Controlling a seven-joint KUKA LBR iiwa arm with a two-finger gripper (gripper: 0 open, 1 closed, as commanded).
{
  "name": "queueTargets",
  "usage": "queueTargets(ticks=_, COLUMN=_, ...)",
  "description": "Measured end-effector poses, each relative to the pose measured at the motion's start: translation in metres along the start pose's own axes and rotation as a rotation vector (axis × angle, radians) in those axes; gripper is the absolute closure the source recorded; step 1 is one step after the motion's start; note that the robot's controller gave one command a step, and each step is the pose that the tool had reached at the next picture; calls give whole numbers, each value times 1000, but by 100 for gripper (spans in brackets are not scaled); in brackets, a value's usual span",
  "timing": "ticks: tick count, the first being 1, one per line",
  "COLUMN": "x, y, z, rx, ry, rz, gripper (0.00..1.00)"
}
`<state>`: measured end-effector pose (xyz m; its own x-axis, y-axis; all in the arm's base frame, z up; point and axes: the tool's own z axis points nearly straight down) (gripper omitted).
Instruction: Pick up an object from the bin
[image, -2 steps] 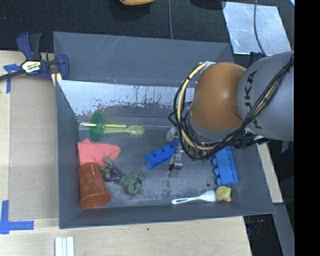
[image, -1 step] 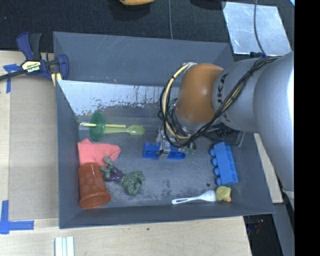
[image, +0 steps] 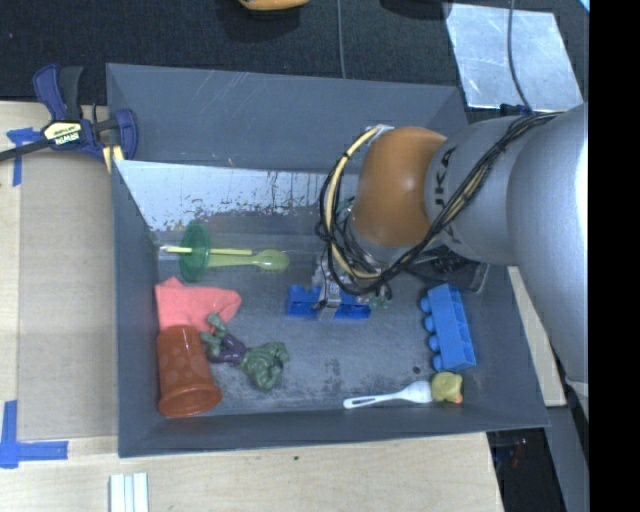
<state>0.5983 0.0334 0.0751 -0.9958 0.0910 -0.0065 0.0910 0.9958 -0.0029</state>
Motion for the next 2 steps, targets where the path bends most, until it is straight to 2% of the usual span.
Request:
queueTargets(ticks=1, x=14, y=-9, z=-56, rx=1, ry=6, rz=-19, gripper=100)
queueTargets(ticks=2, x=5, y=-7, z=-133, rx=0, ry=6, rz=-4, gripper=100)
